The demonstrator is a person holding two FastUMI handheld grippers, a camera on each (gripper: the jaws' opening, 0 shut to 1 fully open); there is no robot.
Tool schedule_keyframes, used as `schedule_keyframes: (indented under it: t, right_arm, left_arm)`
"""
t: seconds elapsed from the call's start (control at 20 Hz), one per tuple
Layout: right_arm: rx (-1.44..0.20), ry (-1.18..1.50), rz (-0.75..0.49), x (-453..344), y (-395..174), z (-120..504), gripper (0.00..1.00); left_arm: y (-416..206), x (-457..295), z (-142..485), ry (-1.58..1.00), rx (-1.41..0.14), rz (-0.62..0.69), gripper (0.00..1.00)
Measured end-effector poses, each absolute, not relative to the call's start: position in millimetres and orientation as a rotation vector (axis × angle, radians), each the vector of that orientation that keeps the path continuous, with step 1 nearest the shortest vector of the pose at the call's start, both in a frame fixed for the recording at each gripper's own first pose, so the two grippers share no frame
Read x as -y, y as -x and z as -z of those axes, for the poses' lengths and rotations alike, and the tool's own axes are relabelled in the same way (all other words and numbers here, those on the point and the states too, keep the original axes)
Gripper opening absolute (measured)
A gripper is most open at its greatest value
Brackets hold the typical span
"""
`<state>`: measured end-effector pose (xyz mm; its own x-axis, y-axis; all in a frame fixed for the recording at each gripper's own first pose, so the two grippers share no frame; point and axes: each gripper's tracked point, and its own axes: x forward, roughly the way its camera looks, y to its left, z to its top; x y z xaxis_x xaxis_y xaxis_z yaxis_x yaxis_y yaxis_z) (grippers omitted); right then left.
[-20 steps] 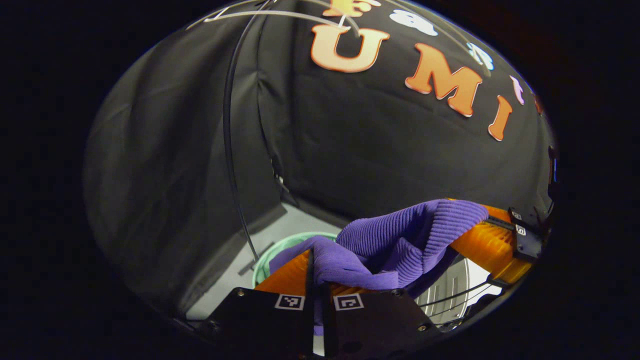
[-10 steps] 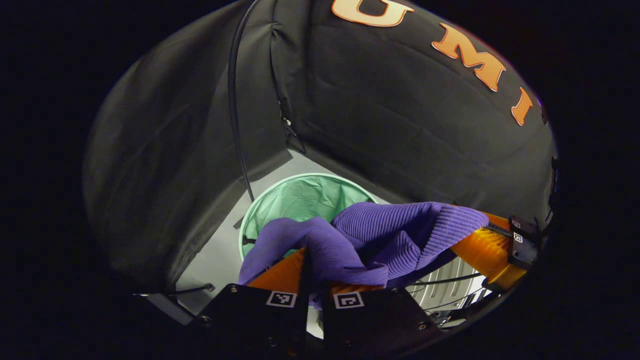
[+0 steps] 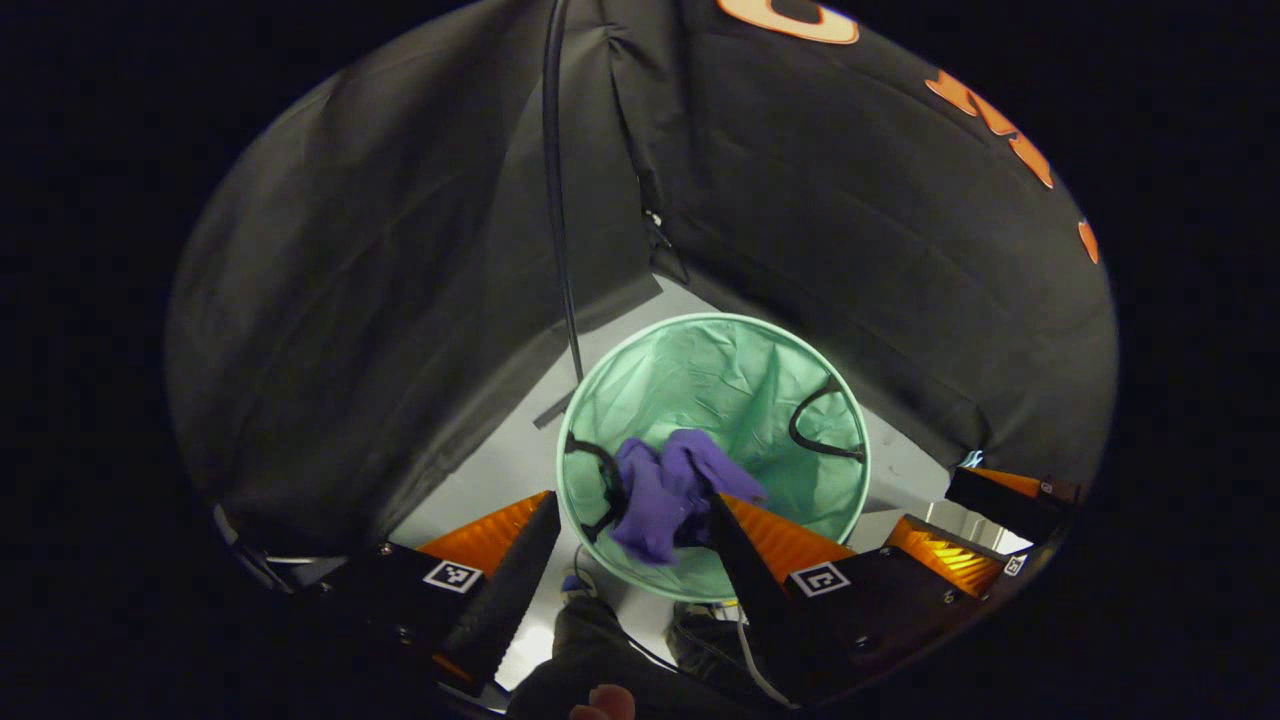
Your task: Grasp the clothes on the hanger with both hands and then place them into the laundry hamper below.
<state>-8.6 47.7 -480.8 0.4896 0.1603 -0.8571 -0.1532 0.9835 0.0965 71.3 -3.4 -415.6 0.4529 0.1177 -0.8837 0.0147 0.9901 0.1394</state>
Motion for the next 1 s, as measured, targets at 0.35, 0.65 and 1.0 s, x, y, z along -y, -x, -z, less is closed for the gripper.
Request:
schedule_keyframes:
  t: [0.35,0.65,1.0]
  right_arm:
    - [-1.021,-0.042,-0.169,-48.9,10.6,475.2,0.99]
    - [-0.842,-0.039,-0.137,-54.9,-9.1,412.1,0.99]
    - [-0.587,-0.005,-0.126,-65.1,-29.1,284.9,0.98]
  left_arm:
    - [-80.1,13.0,396.6,-0.102,-1.019,0.039,0.96]
    - [-93.1,35.5,326.4,-0.067,-0.81,0.138,0.96]
    - [-114.8,44.9,212.5,-0.07,-0.521,0.14,0.96]
